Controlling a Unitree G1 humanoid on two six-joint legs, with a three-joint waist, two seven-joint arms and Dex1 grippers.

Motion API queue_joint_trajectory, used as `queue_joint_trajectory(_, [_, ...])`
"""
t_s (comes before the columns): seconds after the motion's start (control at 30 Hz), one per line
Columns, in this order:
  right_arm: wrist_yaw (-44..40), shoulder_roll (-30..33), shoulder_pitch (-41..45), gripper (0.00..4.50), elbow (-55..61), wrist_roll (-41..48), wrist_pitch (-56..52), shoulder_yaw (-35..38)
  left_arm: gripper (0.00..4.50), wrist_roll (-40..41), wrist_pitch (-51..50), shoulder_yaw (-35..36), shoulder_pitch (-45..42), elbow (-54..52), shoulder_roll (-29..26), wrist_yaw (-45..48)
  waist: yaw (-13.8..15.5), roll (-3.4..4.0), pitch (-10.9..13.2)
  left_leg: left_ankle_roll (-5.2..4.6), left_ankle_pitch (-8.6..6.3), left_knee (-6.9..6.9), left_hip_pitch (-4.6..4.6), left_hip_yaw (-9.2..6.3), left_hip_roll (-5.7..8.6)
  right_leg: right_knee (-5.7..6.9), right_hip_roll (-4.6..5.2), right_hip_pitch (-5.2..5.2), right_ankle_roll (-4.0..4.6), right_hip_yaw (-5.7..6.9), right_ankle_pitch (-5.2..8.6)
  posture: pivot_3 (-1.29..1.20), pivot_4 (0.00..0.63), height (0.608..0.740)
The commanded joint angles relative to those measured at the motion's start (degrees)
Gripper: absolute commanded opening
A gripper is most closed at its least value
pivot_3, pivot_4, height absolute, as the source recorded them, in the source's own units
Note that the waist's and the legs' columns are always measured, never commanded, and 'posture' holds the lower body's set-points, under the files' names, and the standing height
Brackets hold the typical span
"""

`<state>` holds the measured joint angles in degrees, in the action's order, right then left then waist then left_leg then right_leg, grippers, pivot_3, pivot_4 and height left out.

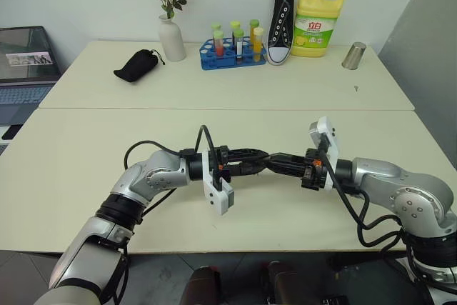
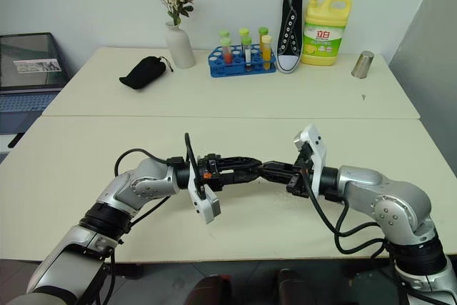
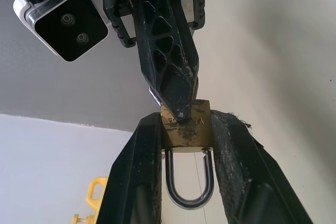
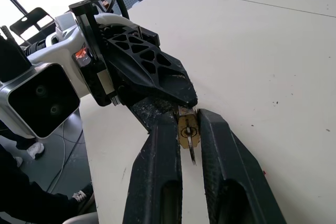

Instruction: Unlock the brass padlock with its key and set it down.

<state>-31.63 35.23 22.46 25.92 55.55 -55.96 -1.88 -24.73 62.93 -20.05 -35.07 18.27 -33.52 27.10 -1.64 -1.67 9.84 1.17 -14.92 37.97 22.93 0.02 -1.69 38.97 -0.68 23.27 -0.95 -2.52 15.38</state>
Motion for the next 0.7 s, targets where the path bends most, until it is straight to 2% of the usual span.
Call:
queue_joint_trajectory(0.03, [-1.0,-0.18,1.27,0.15,0.54,0.21,-0.09,0.96,0.97,1.41,0.46,0.04,-0.39,-1.29,0.45,-0.72,0.0,0.0,0.0,0.0,0.0,0.0,0.0,0.0,0.0,0.0,0.0,0.0,0.0,0.01,0.0,0.0,0.15,0.74])
queue_joint_trajectory(0.17, [-1.99,-0.02,1.56,0.15,0.43,0.11,-0.31,1.08,0.97,0.73,0.47,0.0,-0.49,-0.92,0.69,-0.99,0.0,0.0,0.0,0.0,0.0,0.0,0.0,0.0,0.0,0.0,0.0,0.0,0.03,0.0,-0.02,0.0,0.15,0.74])
queue_joint_trajectory(0.33, [-3.05,0.24,2.14,0.15,-0.14,-0.24,-0.15,1.29,0.97,7.62,0.04,-2.1,0.63,0.16,-0.67,2.28,0.0,0.0,0.0,0.0,0.0,0.0,0.0,0.01,0.0,0.0,0.0,0.0,0.02,0.01,-0.01,0.0,0.15,0.74])
queue_joint_trajectory(0.37, [-3.23,0.28,2.11,0.15,-0.2,-0.33,-0.14,1.28,1.67,8.6,-0.1,-2.19,0.78,0.1,-0.78,2.69,-0.02,0.0,0.0,0.0,0.0,0.0,0.0,0.0,0.0,0.0,0.0,0.0,0.04,0.02,-0.02,0.0,0.15,0.74])
queue_joint_trajectory(0.4, [-3.38,0.3,2.09,0.15,-0.33,-0.52,-0.09,1.3,1.83,9.41,0.04,-2.36,0.86,0.0,-0.95,3.17,-0.03,0.0,0.0,0.0,0.0,0.0,-0.01,0.01,0.0,0.0,0.0,0.0,0.1,0.01,-0.06,0.0,0.15,0.74])
queue_joint_trajectory(0.67, [-5.22,1.35,1.61,0.15,-2.44,-4.29,1.6,1.75,4.33,17.53,0.47,-4.63,2.92,-2.31,-2.84,8.09,-0.01,0.0,0.0,0.0,0.0,0.0,-0.01,0.0,0.0,0.0,0.0,0.0,0.12,0.02,-0.07,0.0,0.15,0.74])
queue_joint_trajectory(0.7, [-5.46,1.58,1.52,0.15,-2.72,-4.84,1.85,1.88,4.49,18.86,-0.24,-4.35,3.15,-2.75,-2.59,8.29,-0.01,0.0,0.0,0.0,0.0,0.0,-0.01,0.0,0.0,0.0,0.0,0.0,0.12,0.01,-0.07,0.0,0.15,0.74])
